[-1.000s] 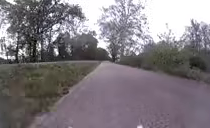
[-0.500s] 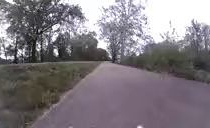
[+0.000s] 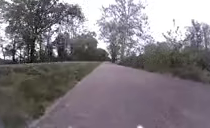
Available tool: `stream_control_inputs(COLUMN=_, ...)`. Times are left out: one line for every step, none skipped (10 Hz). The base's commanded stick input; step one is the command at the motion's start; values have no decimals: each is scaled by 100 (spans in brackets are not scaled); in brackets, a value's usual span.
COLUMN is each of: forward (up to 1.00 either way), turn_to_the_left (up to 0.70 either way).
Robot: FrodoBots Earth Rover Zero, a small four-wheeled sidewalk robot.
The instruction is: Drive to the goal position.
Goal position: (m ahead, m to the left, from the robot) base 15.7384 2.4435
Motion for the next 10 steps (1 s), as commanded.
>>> stream_control_inputs(forward=100, turn_to_the_left=25)
stream_control_inputs(forward=100, turn_to_the_left=40)
stream_control_inputs(forward=100, turn_to_the_left=29)
stream_control_inputs(forward=100, turn_to_the_left=6)
stream_control_inputs(forward=100, turn_to_the_left=0)
stream_control_inputs(forward=100, turn_to_the_left=0)
stream_control_inputs(forward=100, turn_to_the_left=0)
stream_control_inputs(forward=100, turn_to_the_left=0)
stream_control_inputs(forward=100, turn_to_the_left=0)
stream_control_inputs(forward=100, turn_to_the_left=0)
